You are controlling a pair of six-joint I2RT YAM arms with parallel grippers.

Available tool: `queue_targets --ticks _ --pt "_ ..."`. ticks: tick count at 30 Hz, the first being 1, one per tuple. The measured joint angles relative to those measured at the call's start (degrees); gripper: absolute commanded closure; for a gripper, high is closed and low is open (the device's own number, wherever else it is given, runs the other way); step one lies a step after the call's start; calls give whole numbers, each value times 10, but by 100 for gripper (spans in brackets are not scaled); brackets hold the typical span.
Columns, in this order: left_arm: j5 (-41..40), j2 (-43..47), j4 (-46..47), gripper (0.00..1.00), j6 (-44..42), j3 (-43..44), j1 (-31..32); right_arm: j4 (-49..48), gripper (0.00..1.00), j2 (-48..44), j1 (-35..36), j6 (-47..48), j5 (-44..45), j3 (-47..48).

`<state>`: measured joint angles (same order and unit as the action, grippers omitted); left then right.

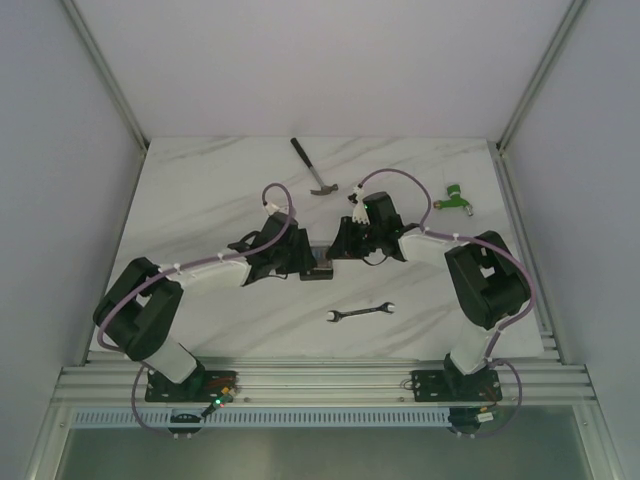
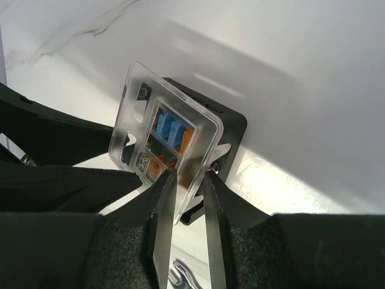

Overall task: Snap on the fuse box
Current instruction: Close the fuse box cover on the fuse box base.

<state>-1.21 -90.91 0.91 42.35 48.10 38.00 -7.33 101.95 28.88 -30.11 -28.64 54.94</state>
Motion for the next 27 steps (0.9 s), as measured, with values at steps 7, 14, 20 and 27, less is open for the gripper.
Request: queue_targets --ticks 7,14,20,27 --pt "-12 14 -24 37 -14 -1 21 6 69 -2 7 12 0 1" --pt "-15 28 -47 35 -27 -1 34 15 69 -2 9 23 0 3" --pt "-17 31 -62 28 -33 -1 42 23 65 -2 9 36 0 6" --pt "-45 79 -98 29 -30 -16 40 44 57 -11 9 54 5 7"
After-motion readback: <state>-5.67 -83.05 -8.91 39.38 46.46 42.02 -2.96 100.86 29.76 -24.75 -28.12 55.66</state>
